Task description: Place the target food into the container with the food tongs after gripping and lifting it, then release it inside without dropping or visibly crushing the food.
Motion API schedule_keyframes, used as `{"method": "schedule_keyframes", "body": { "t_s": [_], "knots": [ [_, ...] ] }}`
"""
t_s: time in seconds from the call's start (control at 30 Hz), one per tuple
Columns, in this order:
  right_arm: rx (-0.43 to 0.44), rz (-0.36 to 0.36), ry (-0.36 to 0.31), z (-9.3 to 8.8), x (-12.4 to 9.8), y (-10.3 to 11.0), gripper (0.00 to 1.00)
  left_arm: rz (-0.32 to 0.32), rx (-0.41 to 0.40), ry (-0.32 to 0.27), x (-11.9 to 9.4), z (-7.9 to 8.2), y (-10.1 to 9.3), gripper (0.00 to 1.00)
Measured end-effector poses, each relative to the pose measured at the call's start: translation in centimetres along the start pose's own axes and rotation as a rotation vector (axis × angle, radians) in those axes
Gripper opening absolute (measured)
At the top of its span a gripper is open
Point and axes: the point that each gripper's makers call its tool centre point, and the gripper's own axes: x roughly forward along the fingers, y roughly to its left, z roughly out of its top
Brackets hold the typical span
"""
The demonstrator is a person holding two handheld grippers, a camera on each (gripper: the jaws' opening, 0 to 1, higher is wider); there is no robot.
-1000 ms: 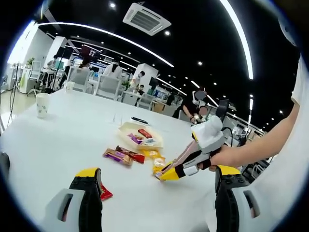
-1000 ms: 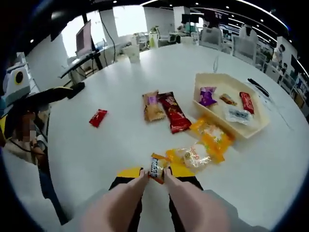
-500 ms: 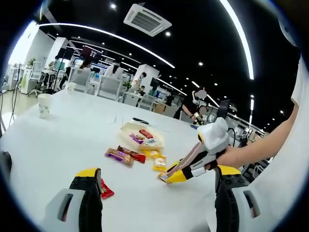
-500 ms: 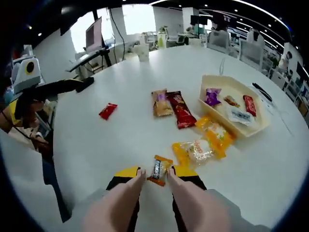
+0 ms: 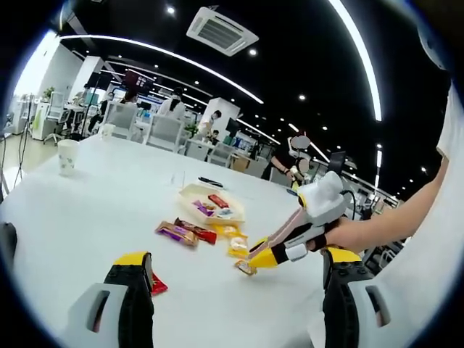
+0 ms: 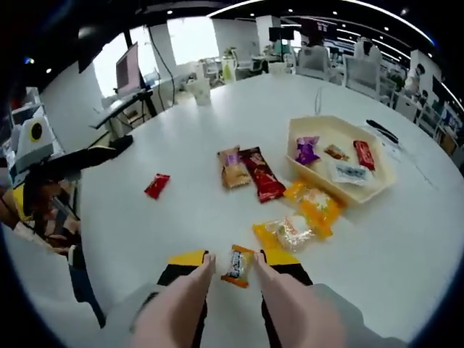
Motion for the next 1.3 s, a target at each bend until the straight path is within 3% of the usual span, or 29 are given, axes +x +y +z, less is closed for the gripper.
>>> {"method": "schedule_keyframes", "body": {
  "t_s": [0.23,0.4,0.63,0.77,1.0,1.07,1.2,1.3],
  "knots": [
    [0.040,-0.058,0.057,-1.3,1.5,-0.1,0.26,-0.004,0.008,0.007,0.0,0.1,0.0,0.98],
    [-0.026,-0.071,0.032,-1.2,1.4,-0.4,0.23,0.005,-0.003,0.010,-0.3,-0.3,0.5,0.98],
    [0.000,-0.067,0.026,-1.1,1.4,-1.0,0.19,-0.024,-0.001,0.035,0.7,-0.7,-0.1,0.98],
    [-0.060,-0.066,0.009,-1.2,1.3,-0.7,0.18,-0.036,-0.003,0.033,1.1,-0.6,-0.5,0.98],
    [-0.040,-0.070,0.002,-1.2,1.3,-0.9,0.17,-0.042,-0.003,0.037,1.1,-0.8,-0.6,0.98],
    [-0.026,-0.068,0.004,-1.1,1.3,-1.0,0.17,-0.041,-0.005,0.037,1.1,-0.8,-0.5,0.98],
    [0.138,-0.051,-0.006,-1.1,1.1,-1.4,0.17,-0.041,0.003,0.034,1.0,-0.3,-0.4,0.98],
    [0.119,-0.058,-0.007,-1.0,0.6,-1.7,0.17,-0.038,0.008,0.032,0.9,-0.1,-0.2,0.98]
  ]
}}
